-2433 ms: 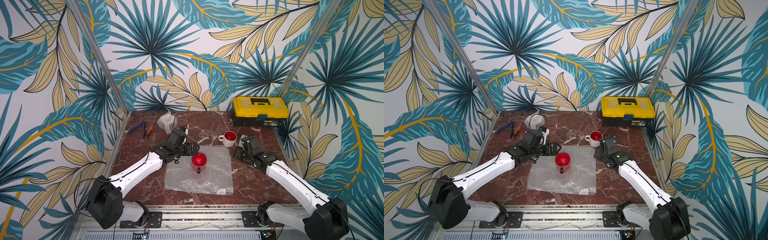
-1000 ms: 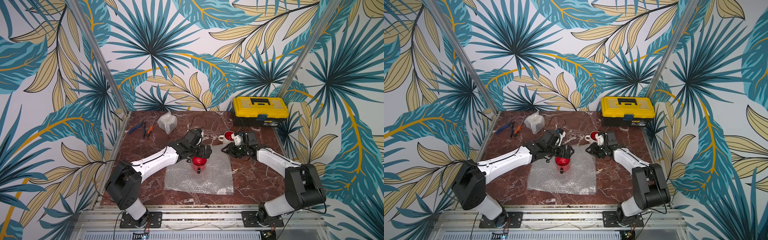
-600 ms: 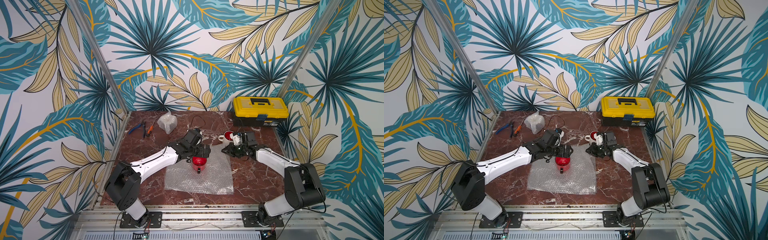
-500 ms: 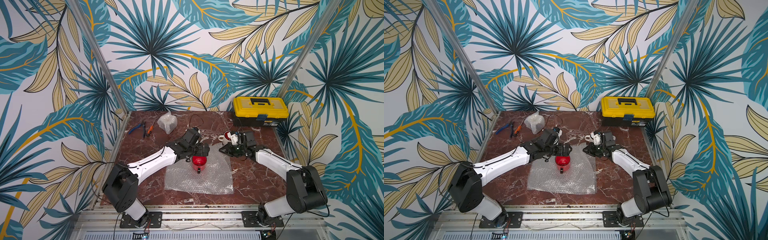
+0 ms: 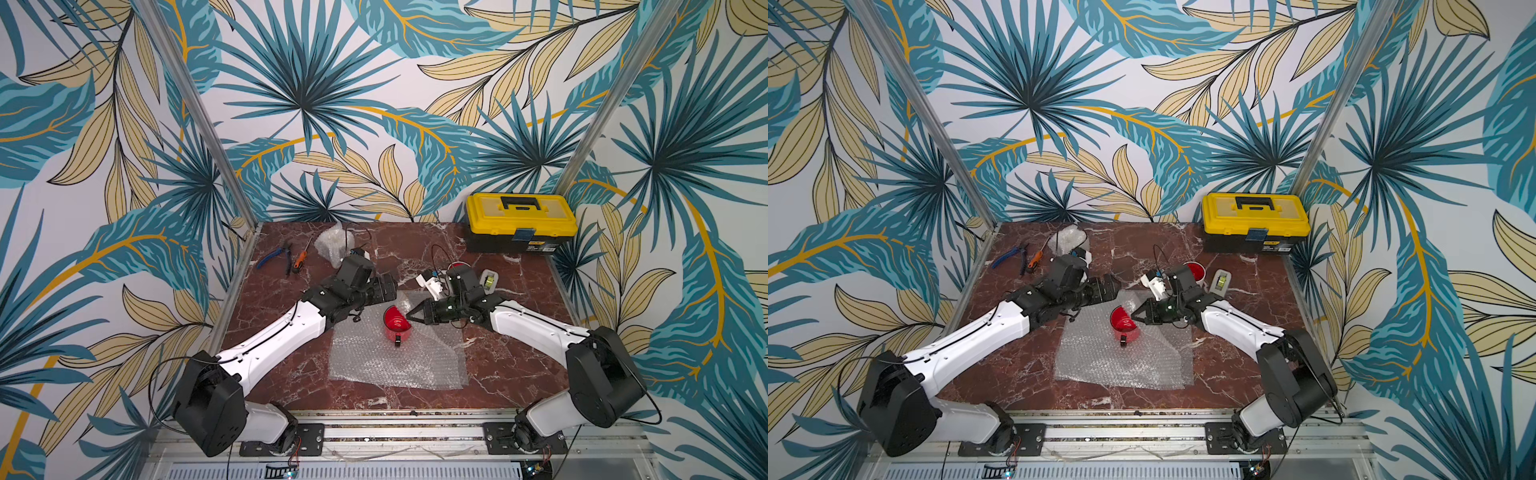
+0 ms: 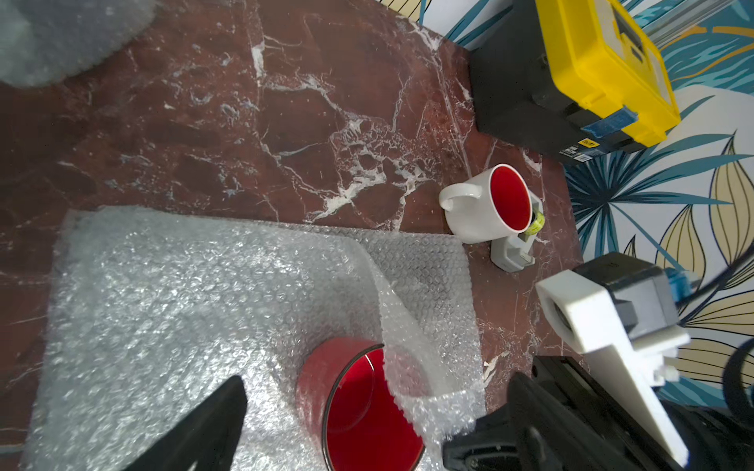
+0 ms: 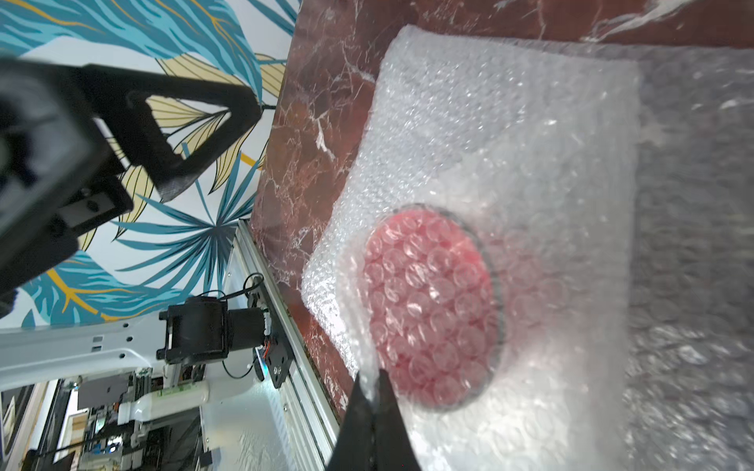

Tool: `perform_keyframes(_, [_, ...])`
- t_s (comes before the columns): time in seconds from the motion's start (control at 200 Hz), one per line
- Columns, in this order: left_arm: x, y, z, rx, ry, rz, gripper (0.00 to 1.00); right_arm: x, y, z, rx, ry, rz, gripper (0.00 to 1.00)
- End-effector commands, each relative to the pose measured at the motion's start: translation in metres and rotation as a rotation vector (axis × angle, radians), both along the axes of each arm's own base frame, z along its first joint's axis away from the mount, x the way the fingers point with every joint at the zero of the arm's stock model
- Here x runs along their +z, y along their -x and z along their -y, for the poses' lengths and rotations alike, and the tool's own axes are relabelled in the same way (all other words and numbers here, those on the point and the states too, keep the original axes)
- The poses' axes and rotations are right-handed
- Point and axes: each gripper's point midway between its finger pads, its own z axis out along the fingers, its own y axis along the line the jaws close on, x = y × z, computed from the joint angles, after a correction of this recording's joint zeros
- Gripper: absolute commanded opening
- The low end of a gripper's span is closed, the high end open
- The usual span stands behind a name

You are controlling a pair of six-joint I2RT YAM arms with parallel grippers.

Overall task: Wrap mugs in bubble wrap
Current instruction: Wrap the mug in bubble wrap.

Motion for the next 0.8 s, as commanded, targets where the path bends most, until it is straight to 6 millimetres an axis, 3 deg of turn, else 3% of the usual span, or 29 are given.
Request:
perform_keyframes(0.0, [-0.013, 0.003, -0.001, -0.001, 0.002, -0.032, 1.0, -0.001, 0.008, -0.01, 0.072, 0.003, -0.003, 0.0])
perform_keyframes(0.391, [-0.061, 0.016, -0.004, -0.017, -0.04, -0.135, 0.93, -0.036, 0.016, -0.023, 0.135, 0.075, -0.064, 0.0])
perform_keyframes(0.796, [-0.09, 0.016, 0.007, -0.049, -0.037, -0.185, 0.93, -0.041, 0.019, -0.022, 0.142, 0.09, -0.061, 0.0])
